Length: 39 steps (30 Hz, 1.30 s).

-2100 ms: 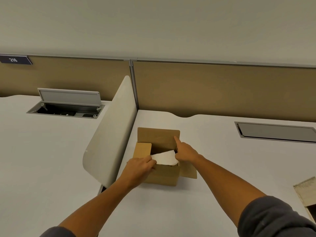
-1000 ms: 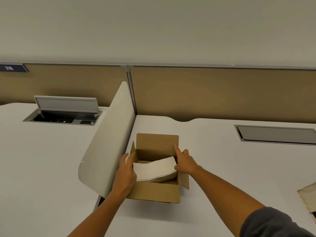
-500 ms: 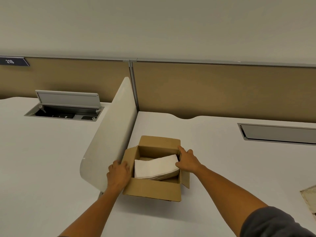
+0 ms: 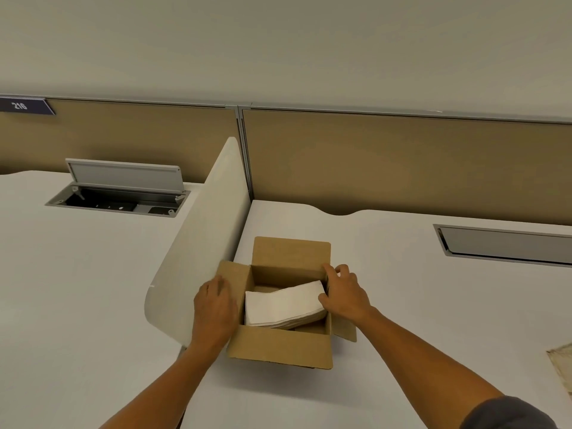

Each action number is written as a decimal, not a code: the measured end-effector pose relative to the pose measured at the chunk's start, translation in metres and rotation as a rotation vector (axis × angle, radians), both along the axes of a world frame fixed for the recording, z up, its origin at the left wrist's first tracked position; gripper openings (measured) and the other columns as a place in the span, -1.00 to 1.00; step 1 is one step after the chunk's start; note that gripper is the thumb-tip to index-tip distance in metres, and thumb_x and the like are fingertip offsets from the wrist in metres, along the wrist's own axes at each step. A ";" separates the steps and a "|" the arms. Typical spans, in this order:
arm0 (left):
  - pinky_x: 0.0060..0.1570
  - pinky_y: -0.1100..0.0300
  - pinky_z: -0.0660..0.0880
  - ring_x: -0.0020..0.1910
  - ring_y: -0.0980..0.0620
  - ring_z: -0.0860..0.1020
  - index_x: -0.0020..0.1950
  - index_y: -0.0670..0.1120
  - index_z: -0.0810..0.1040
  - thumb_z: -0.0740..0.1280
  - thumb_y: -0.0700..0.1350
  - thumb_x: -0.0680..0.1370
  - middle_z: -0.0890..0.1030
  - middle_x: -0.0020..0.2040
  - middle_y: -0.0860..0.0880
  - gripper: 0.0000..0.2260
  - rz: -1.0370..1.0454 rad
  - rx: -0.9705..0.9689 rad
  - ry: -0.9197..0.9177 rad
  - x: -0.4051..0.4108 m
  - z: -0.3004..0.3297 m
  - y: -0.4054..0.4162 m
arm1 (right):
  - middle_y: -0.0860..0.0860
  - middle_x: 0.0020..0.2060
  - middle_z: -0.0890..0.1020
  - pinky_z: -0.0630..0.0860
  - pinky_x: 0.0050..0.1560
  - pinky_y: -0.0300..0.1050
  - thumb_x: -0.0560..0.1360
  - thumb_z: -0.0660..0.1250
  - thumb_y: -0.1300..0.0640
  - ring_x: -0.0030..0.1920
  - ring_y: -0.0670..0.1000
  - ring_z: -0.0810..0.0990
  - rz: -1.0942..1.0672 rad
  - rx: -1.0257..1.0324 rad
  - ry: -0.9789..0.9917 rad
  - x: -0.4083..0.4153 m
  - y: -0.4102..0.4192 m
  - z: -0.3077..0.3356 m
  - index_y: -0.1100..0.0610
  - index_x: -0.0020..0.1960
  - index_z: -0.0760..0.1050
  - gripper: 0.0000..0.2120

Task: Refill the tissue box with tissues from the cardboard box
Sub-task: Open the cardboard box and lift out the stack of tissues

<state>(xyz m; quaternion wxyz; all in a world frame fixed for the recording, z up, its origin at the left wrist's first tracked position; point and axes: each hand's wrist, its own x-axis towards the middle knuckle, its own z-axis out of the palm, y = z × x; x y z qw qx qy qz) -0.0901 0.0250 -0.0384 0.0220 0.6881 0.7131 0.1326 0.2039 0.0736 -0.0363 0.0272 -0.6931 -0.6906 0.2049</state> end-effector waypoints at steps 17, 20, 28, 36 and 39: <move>0.51 -0.01 0.20 0.55 -0.11 0.18 0.59 -0.13 0.05 0.30 0.06 0.60 0.18 0.58 -0.12 -0.32 -0.430 -0.579 -0.054 0.065 0.009 0.056 | 0.10 0.35 0.50 0.53 0.25 0.06 0.54 0.41 -0.01 0.30 0.13 0.51 0.561 0.047 -0.160 -0.048 0.022 0.004 0.10 0.45 0.39 -0.47; 0.49 -0.02 0.25 0.50 -0.13 0.26 0.58 -0.12 0.08 0.38 0.03 0.55 0.26 0.54 -0.13 -0.28 -0.426 -0.679 -0.056 0.071 0.006 0.065 | 0.12 0.42 0.43 0.51 0.31 0.09 0.54 0.41 0.03 0.35 0.16 0.47 0.607 -0.021 -0.198 -0.054 0.030 -0.002 0.12 0.53 0.27 -0.37; 0.34 0.00 0.44 0.33 -0.12 0.46 0.44 -0.08 0.34 0.52 0.02 0.43 0.46 0.39 -0.11 -0.35 -0.349 -0.899 0.060 0.071 -0.007 0.090 | 0.14 0.49 0.35 0.45 0.38 0.12 0.51 0.43 -0.09 0.41 0.18 0.42 0.673 -0.252 -0.280 -0.052 0.050 -0.010 0.15 0.58 0.14 -0.21; 0.20 0.01 0.47 0.23 -0.10 0.51 0.35 -0.07 0.39 0.57 0.13 0.34 0.52 0.29 -0.07 -0.31 -0.308 -1.052 0.212 0.076 -0.016 0.112 | 0.12 0.29 0.56 0.55 0.24 0.09 0.41 0.48 -0.23 0.23 0.14 0.57 0.681 -0.266 -0.319 -0.047 0.060 -0.024 0.15 0.35 0.41 -0.32; 0.23 0.00 0.46 0.25 -0.11 0.50 0.38 -0.07 0.38 0.56 0.16 0.33 0.51 0.30 -0.06 -0.27 -0.306 -1.124 0.249 0.077 -0.013 0.119 | 0.12 0.25 0.59 0.57 0.21 0.09 0.40 0.48 -0.22 0.19 0.14 0.59 0.689 -0.291 -0.329 -0.047 0.063 -0.025 0.15 0.31 0.45 -0.36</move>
